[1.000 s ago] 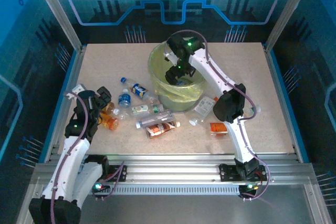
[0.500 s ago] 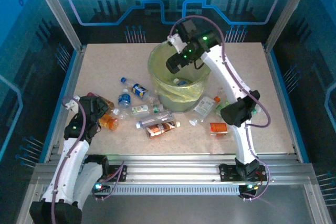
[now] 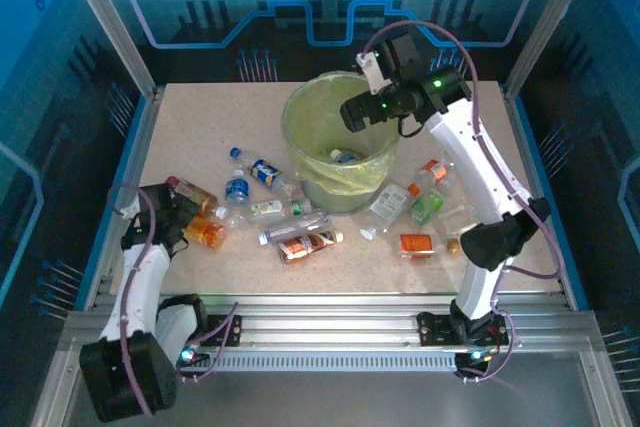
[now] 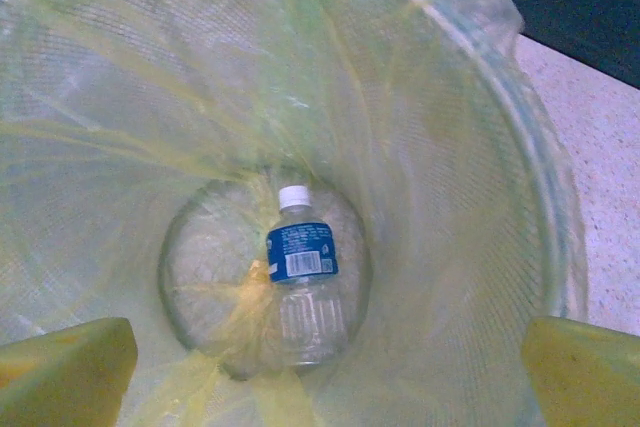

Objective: Put the plastic bottles in the bin

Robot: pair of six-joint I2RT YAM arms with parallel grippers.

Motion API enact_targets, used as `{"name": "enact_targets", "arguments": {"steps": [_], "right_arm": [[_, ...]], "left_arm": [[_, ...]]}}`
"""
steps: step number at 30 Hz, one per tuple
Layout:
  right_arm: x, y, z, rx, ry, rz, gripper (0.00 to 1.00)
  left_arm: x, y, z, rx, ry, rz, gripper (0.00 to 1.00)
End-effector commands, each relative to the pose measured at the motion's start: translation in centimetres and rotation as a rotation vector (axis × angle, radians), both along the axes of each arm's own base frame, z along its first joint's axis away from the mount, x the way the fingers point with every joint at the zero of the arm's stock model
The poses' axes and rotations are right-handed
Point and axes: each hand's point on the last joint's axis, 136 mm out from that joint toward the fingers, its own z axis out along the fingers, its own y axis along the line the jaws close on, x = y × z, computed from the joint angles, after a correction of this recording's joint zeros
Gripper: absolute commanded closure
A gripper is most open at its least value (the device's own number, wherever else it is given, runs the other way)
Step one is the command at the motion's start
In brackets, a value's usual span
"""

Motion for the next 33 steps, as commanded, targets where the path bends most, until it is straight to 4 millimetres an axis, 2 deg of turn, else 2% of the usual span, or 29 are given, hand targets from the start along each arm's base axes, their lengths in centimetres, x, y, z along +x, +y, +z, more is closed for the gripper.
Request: {"name": "enact_targets", "arguments": {"steps": [1, 9, 15, 22, 33], "right_arm": [[0.1, -1.5, 1.7, 0.035, -0.069, -0.081, 0.0], [-0.5, -2.4, 1.4, 0.043, -0.082, -0.11, 0.0], [-0.3, -2.5, 1.2, 0.046, -0.082, -0.119, 0.0], [-0.1, -2.6, 1.1, 0.047, -0.077, -0.126, 0.0], [0.1, -2.6, 0.7, 0.048, -0.066, -0.138, 0.0]], "left_arm": [[1.7, -0.8, -0.8, -0.114, -0.072, -0.032, 0.01], [2.4, -0.3, -2.5, -0.174, -0.056, -0.014, 0.01], [0.8, 0.1, -4.3, -0.195, 0.009, 0.064, 0.02], [-0.5, 0.1, -5.6, -0.214, 0.038, 0.123, 0.14], [-1.3, 0.7, -7.1, -0.232, 0.052, 0.189, 0.26]]}}
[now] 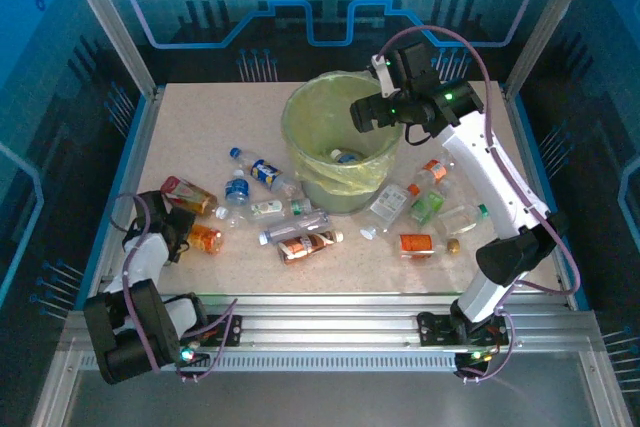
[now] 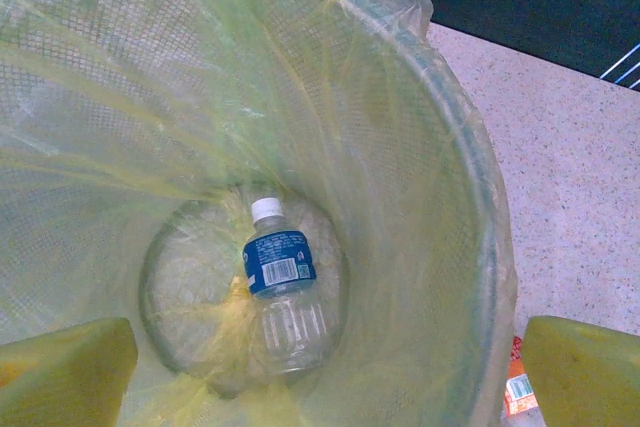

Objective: Put the plastic bottles in the bin

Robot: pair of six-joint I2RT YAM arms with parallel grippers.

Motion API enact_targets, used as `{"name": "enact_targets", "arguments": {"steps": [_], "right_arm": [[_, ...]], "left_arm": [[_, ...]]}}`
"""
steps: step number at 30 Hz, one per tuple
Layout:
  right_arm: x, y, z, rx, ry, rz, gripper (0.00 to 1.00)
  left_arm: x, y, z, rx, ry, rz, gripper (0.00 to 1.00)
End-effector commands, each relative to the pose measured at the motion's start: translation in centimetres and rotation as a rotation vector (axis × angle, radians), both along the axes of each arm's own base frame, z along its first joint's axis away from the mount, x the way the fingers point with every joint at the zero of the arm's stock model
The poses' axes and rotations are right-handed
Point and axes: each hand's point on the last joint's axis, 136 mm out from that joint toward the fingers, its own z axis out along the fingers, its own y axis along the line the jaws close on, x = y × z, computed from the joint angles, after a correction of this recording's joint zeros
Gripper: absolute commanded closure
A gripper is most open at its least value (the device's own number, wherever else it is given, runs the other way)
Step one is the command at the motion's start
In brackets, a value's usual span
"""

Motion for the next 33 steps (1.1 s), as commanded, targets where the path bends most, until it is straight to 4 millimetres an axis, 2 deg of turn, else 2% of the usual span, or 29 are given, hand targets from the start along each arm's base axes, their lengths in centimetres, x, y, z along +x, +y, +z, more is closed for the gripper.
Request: {"name": "enact_targets", "arguments": {"steps": [1, 5, 9, 12, 15, 21, 25, 29, 33], "right_arm": [[0.4, -0.8, 0.1, 0.009, -0.007, -0.038, 0.0], [0.5, -0.9, -0.1, 0.006, -0.003, -0.044, 0.0], [0.3, -1.2, -0.1, 0.003, 0.0, -0.055, 0.0], [0.0, -1.6, 0.0, 0.0, -0.008, -0.07, 0.0], [-0.4, -2.1, 0.2, 0.001, -0.018, -0.088, 0.0], [-1.1, -2.9, 1.5, 0.031, -0.062, -0.111, 0.0], [-1.4, -3.5, 2.8, 0.06, -0.101, -0.131, 0.0], [-2.0, -5.3, 3.4, 0.064, -0.135, -0.207, 0.0], [-2.9, -7.6, 2.8, 0.094, -0.133, -0.294, 0.0]], "left_arm": [[-0.8, 0.5, -1.0, -0.007, 0.02, 0.054, 0.28], [-0.9, 0.9, -1.1, -0.013, 0.013, 0.085, 0.41], [-0.9, 1.3, -0.3, 0.005, 0.001, 0.095, 0.51], [-1.1, 1.7, 1.4, 0.046, -0.021, 0.101, 0.57], [-1.3, 2.3, 4.0, 0.115, -0.065, 0.101, 0.59], [-1.2, 3.1, 12.0, 0.283, -0.231, 0.06, 0.63], [-0.2, 3.0, 18.0, 0.363, -0.363, 0.001, 0.66], [2.1, 1.7, 23.6, 0.38, -0.522, -0.087, 0.69], [4.9, -0.8, 29.2, 0.396, -0.697, -0.194, 0.71]]}}
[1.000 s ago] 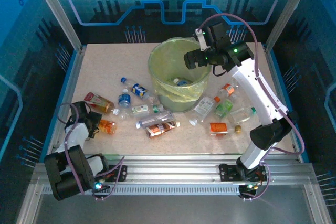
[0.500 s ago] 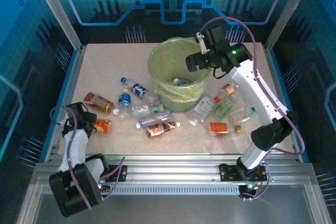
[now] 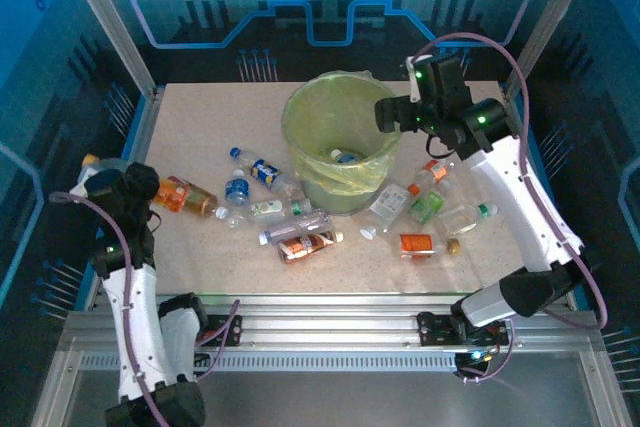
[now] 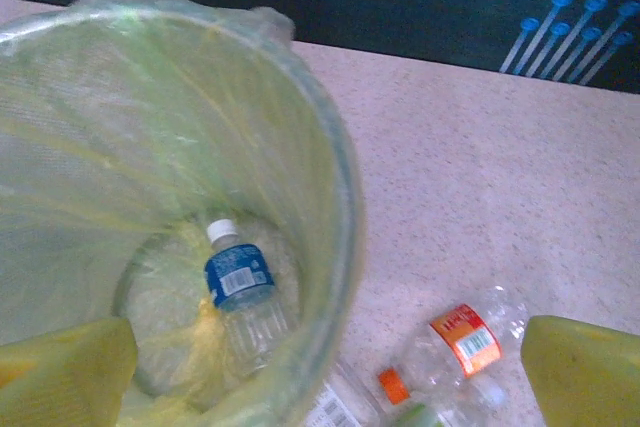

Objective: Put the plastic bottles in the bin

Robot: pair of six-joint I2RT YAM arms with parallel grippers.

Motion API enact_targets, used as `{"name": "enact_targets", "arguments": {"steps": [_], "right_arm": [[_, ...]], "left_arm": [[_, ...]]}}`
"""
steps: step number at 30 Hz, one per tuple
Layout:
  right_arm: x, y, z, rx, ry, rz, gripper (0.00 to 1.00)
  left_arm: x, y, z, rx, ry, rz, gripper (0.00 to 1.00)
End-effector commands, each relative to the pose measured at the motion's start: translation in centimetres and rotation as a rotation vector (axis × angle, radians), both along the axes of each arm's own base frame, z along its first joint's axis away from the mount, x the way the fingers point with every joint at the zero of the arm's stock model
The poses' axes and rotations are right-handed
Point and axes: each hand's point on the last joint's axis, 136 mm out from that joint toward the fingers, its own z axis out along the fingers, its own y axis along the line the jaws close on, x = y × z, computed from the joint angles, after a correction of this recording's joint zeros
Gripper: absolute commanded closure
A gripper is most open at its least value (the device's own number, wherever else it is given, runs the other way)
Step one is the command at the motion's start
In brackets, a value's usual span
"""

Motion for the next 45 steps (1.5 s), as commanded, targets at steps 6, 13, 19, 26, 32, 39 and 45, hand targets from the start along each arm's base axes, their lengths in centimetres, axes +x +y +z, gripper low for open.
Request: {"name": "enact_targets", "arguments": {"steps": [6, 13, 19, 26, 32, 39, 45], "right_arm": [[-2.1, -6.5, -2.2, 0.131, 0.016, -0.244, 0.0], [-5.7, -11.2, -6.1, 0.199, 0.074, -0.418, 0.0], [-8.3, -14.0, -9.5, 0.237, 0.137, -0.546, 0.0], [-9.3, -14.9, -13.6, 0.31, 0.252, -0.577, 0.0], [-10.5, -16.3, -16.1, 0.32, 0.311, -0.643, 0.0], [-12.2, -17.4, -19.2, 0.343, 0.395, -0.704, 0.0], [-13.3, -17.9, -21.1, 0.353, 0.419, -0.747, 0.0]], "left_arm": [[7.0, -9.1, 11.6, 0.164, -0.307, -0.367, 0.73], [12.8, -19.9, 17.5, 0.309, -0.441, -0.671, 0.73], [16.0, -30.9, 18.7, 0.442, -0.496, -0.962, 0.72], [17.0, -41.4, 14.9, 0.613, -0.449, -1.272, 0.69], [17.3, -45.0, 10.5, 0.629, -0.381, -1.389, 0.66], [17.7, -45.5, 5.5, 0.614, -0.281, -1.422, 0.66], [17.7, -45.1, 1.6, 0.621, -0.197, -1.431, 0.66]]}}
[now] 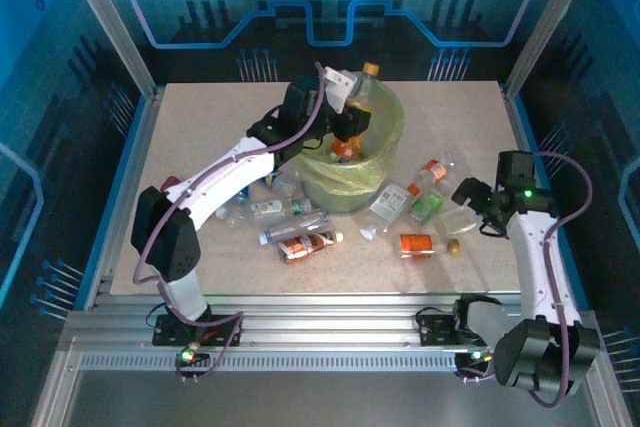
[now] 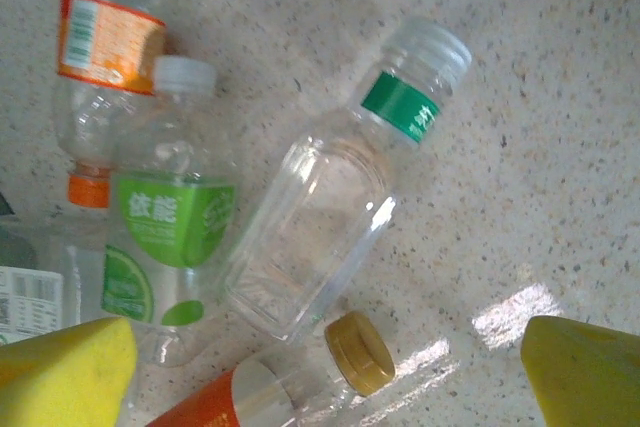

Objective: Put the plastic bottles in the bin

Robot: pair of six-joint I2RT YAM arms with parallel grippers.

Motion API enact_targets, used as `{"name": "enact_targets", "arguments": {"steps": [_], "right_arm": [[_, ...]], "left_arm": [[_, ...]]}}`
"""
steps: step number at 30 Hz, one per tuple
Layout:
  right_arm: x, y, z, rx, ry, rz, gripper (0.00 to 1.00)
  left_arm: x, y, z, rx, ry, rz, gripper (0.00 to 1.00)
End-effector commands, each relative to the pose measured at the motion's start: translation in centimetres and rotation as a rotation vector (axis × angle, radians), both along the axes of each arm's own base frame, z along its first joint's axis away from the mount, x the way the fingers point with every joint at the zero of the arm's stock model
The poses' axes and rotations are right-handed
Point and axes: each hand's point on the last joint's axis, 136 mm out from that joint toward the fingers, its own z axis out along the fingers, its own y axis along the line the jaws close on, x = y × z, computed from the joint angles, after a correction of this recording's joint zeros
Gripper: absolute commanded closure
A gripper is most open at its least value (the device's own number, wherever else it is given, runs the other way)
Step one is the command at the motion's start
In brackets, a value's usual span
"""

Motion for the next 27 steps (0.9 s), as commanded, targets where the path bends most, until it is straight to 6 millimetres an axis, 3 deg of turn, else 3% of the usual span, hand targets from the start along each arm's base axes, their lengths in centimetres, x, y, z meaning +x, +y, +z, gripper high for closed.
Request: {"name": "enact_targets", "arguments": {"steps": [1, 7, 11, 24, 27], "right_arm": [[-0.8, -0.3, -0.9, 0.018, 0.0, -0.041, 0.0], [-1.6, -1.2, -1.8, -0.013, 0.021, -0.087, 0.0], [-2.3, -1.7, -2.8, -0.031, 0.048, -0.118, 0.0], [-3.9, -2.7, -5.6, -0.036, 0.07, -0.216, 0.0], [-4.1, -2.8, -5.8, -0.03, 0.071, -0.225, 0.0]], "left_arm": [[-0.1, -0.1, -1.4, 0.028, 0.001, -0.008, 0.65], [-0.2, 0.2, -3.4, 0.058, 0.029, -0.001, 0.61], [-0.3, 0.3, -4.7, 0.074, 0.054, -0.003, 0.49], [-0.1, 0.2, -5.9, 0.092, 0.079, -0.002, 0.34], [-0.1, 0.2, -6.0, 0.091, 0.086, 0.0, 0.26]]}}
